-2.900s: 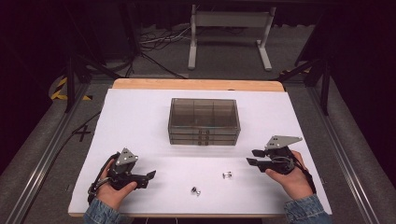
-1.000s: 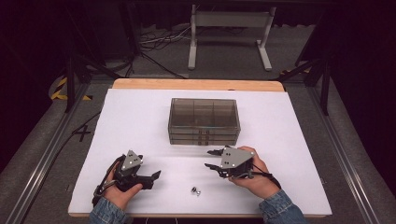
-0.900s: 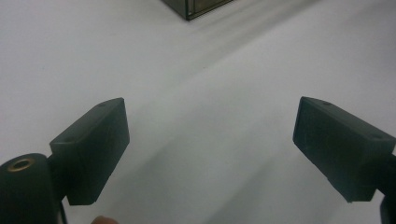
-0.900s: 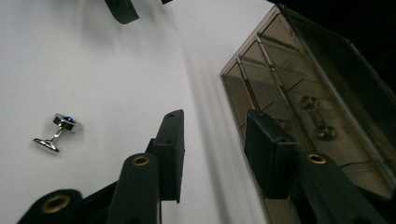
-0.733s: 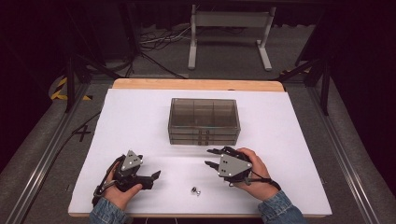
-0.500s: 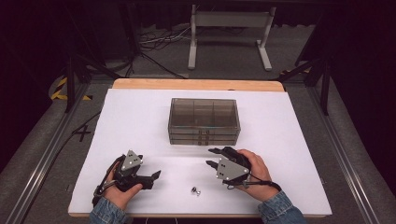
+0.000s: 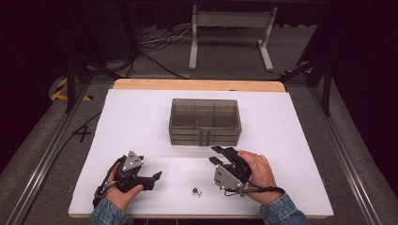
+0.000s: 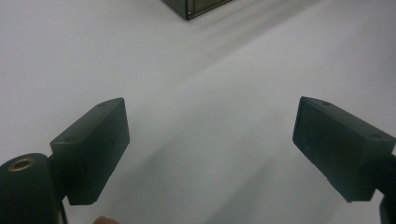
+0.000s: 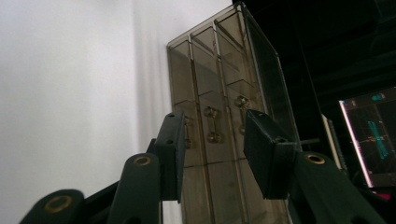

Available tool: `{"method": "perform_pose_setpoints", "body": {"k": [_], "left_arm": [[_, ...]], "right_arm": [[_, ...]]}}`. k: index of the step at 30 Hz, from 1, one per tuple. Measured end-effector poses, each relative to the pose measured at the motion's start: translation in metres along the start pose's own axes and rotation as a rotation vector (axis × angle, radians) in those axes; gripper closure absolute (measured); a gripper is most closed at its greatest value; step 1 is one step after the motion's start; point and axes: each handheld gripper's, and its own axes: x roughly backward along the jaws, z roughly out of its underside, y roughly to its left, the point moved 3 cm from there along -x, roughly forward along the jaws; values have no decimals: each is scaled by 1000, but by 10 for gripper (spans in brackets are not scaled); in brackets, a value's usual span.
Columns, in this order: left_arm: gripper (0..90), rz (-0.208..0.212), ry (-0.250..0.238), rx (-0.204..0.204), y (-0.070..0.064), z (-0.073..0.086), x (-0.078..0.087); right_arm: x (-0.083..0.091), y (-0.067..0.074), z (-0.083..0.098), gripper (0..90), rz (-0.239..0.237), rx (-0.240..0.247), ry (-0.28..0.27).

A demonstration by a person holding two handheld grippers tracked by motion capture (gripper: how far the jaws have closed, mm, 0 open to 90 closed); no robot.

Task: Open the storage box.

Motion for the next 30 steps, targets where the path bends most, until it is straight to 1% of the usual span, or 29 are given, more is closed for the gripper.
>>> {"method": "perform_pose_setpoints", "body": {"k": [3,4,5,6,7,8,9,13,14,15,16,17,18,19,24,25,27,30], "left_arm": [[118,0,3,-1,0,0,0],[118,2,9,1,0,0,0],[118,2,10,1,1,0,-1],[118,-1,9,1,1,0,-1],[118,-1,10,2,1,0,-1],[118,-1,8,0,0,0,-2],[118,-1,8,0,0,0,-2],[118,2,9,2,0,1,-2],[118,2,9,1,0,1,-2],[118,2,9,1,0,1,-2],[117,2,9,0,0,1,-2],[117,1,9,-3,0,1,-2],[117,1,9,-3,0,1,-2],[117,-1,6,-4,-1,1,-2],[117,-1,11,-8,0,1,-2],[117,0,11,-7,0,1,-2],[117,-2,11,-7,-1,1,-2],[117,-6,12,-9,0,1,-2]], "right_arm": [[0,0,0,602,10,13,6],[0,0,-1,603,44,39,21],[0,0,-1,603,44,39,21],[-1,-1,-1,606,65,68,29],[-1,-1,-1,606,65,68,29],[-2,-1,-2,606,92,102,44],[-2,-1,-2,606,92,102,44],[-4,1,-4,603,115,132,57],[-4,1,-5,604,122,146,62],[-4,1,-5,604,122,146,62],[-8,3,-5,613,147,171,90],[-9,3,-5,618,155,190,102],[-9,3,-5,618,155,190,102],[-11,4,-4,620,168,200,117],[-16,6,-4,621,201,236,129],[-17,6,-4,619,205,236,135],[-20,6,-2,610,229,251,145],[-25,6,1,612,241,260,148]]}}
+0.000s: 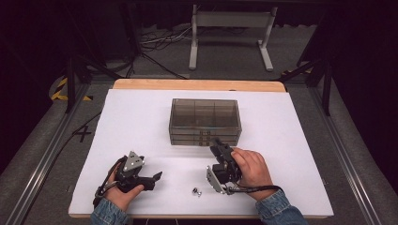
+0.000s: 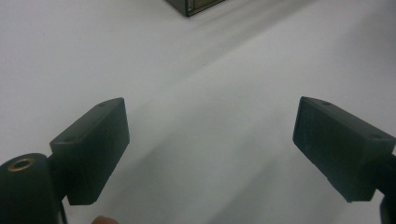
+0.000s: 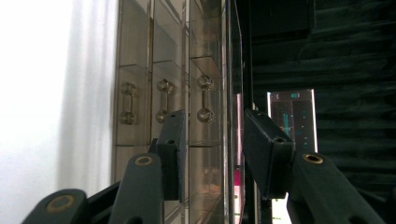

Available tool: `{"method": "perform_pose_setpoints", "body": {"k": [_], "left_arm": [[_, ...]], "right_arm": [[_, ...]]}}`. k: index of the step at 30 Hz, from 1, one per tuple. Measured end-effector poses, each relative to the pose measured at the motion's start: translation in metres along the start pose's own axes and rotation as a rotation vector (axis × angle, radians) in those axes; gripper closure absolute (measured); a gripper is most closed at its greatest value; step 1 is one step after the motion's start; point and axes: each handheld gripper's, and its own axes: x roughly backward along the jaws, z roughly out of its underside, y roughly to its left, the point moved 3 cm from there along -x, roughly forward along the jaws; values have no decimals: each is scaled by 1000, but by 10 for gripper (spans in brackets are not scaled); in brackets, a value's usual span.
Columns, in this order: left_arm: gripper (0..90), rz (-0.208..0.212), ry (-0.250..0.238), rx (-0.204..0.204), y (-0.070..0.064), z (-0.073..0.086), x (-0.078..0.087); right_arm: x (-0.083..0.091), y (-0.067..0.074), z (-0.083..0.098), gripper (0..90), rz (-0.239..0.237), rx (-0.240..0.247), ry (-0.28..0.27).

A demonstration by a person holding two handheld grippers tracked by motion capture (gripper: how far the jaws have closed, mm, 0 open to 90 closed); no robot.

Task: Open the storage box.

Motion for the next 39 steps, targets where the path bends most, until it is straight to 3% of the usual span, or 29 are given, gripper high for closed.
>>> {"method": "perform_pose_setpoints", "body": {"k": [7,15,28,39], "left_arm": [[117,3,5,-1,0,0,-1],[117,4,4,-6,0,0,-1],[117,7,5,-9,-1,0,-1],[117,9,5,-8,-2,0,-2]], "right_arm": [[-10,6,-2,626,15,63,15],[-20,11,-3,648,31,94,22],[-35,11,0,688,44,89,35],[-41,6,2,758,45,40,30]]}}
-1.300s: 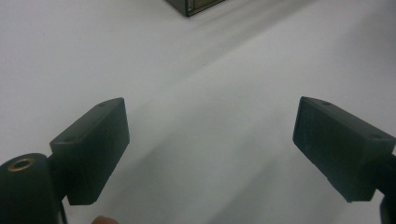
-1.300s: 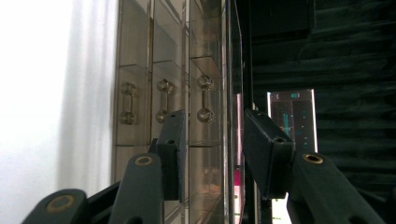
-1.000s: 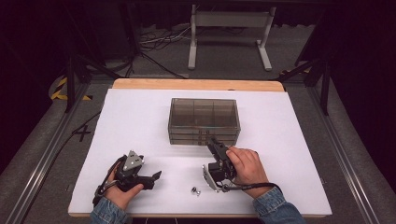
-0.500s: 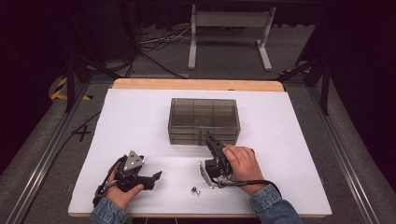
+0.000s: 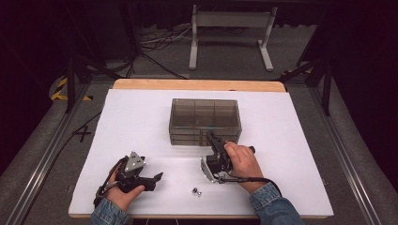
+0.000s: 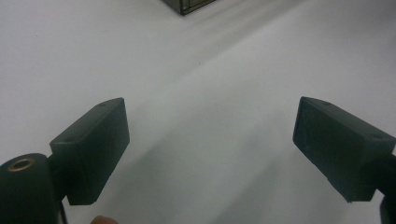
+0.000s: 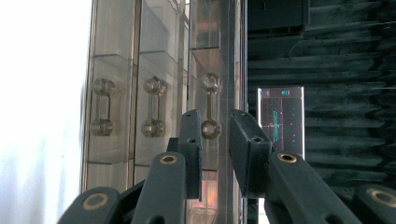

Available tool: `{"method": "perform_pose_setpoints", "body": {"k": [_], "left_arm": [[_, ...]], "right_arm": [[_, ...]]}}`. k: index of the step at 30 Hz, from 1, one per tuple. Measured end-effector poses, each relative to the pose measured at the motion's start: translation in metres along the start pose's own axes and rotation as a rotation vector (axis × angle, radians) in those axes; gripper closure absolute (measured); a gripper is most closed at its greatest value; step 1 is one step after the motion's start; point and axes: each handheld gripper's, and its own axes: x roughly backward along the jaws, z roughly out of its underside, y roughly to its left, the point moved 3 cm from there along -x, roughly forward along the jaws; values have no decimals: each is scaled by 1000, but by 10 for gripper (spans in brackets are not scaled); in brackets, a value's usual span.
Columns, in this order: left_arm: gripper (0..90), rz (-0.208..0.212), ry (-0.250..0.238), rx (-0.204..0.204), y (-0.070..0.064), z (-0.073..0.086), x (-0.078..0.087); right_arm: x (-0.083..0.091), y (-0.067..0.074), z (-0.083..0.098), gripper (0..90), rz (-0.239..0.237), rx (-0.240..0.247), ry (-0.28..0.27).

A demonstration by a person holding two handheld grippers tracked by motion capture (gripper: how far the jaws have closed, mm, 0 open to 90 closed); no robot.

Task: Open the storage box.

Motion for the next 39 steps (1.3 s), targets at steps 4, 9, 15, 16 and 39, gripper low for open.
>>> {"method": "perform_pose_setpoints", "body": {"k": [4,9,15,16,39], "left_arm": [[117,0,0,-3,0,0,0],[117,-1,0,1,0,0,0],[117,1,0,5,0,0,-1],[117,1,1,3,0,0,-1],[117,2,1,3,0,0,-1]], "right_arm": [[-2,0,-2,772,-7,3,2],[-3,1,-3,772,-11,3,-1],[-4,1,-4,796,-13,5,7],[-4,0,-5,798,-20,4,14],[-2,-2,-9,805,-35,-13,50]]}}
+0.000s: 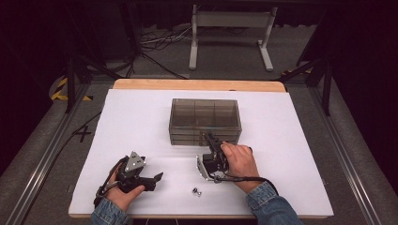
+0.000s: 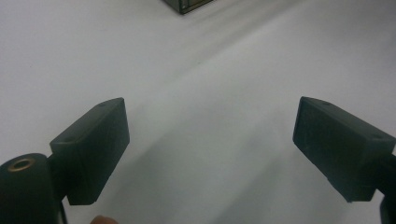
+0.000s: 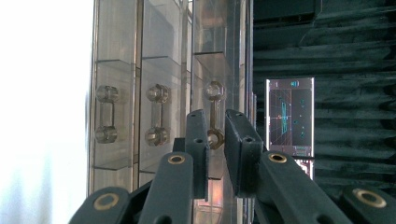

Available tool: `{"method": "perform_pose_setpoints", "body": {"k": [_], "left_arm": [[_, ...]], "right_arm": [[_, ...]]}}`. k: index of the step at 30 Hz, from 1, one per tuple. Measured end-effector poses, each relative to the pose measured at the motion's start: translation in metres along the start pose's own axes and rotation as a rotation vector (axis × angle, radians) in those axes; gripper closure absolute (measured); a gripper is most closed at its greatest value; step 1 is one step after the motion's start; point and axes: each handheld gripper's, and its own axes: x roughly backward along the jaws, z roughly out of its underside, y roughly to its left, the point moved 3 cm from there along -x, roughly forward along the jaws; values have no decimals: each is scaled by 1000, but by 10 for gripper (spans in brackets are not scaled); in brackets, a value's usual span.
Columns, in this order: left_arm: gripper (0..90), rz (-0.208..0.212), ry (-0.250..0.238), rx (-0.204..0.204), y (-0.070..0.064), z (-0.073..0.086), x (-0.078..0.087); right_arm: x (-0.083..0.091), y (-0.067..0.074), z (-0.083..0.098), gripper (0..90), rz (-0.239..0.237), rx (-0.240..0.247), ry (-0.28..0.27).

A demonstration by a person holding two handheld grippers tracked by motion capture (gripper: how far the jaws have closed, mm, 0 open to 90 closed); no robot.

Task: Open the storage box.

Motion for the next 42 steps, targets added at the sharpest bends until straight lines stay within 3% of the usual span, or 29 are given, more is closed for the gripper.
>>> {"method": "perform_pose_setpoints", "body": {"k": [31,34,42], "left_arm": [[117,-3,5,-9,0,0,0],[116,-3,5,-8,0,0,0],[116,-5,2,-3,0,0,0]], "right_arm": [[27,8,-6,802,0,-6,-25],[27,7,-5,790,-11,-34,-38],[32,9,-4,721,10,-28,-60]]}}
